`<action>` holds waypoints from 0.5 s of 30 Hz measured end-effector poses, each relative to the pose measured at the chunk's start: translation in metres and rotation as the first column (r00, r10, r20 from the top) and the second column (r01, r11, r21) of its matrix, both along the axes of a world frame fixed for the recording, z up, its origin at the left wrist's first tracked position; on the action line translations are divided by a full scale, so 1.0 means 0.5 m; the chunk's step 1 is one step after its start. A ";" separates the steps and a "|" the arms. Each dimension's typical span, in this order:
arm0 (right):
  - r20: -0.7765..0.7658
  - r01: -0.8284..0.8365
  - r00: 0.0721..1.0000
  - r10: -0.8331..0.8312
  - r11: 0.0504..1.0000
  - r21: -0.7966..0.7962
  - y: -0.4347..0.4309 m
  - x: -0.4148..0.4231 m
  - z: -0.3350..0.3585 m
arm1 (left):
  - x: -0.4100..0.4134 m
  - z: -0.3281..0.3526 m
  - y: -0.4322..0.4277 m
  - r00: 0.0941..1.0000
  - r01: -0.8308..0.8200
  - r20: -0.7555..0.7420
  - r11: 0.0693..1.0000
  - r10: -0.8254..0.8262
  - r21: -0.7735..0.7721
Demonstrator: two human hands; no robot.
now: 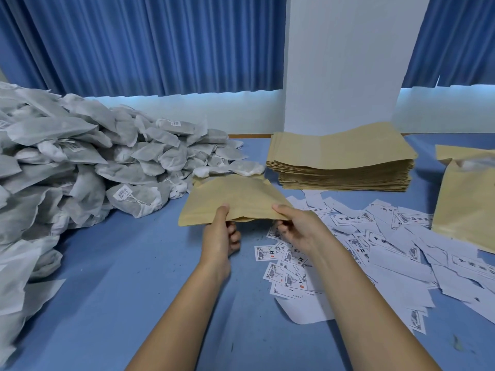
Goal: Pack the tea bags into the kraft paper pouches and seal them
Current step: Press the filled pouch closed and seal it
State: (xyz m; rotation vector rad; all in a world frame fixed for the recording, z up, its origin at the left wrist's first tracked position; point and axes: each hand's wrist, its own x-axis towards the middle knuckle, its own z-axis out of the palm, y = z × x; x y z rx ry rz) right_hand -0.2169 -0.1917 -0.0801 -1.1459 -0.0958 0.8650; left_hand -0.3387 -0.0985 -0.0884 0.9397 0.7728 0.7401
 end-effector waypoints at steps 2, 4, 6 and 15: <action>-0.033 -0.009 0.999 0.009 1.000 0.013 0.001 -0.005 0.003 | 0.003 0.000 -0.002 0.998 0.049 -0.037 0.999 -0.049 0.019; -0.102 0.010 0.995 -0.004 0.998 0.056 0.003 -0.010 0.003 | 0.003 0.001 -0.001 0.996 0.067 -0.057 0.997 -0.065 0.034; -0.134 0.047 0.990 -0.034 0.994 0.095 0.010 -0.021 0.001 | 0.003 0.000 -0.001 0.996 0.072 -0.048 0.997 -0.070 0.029; -0.082 0.175 0.983 -0.167 0.979 0.104 0.030 -0.053 -0.014 | 0.005 -0.001 -0.007 0.995 0.093 -0.030 0.994 -0.091 0.053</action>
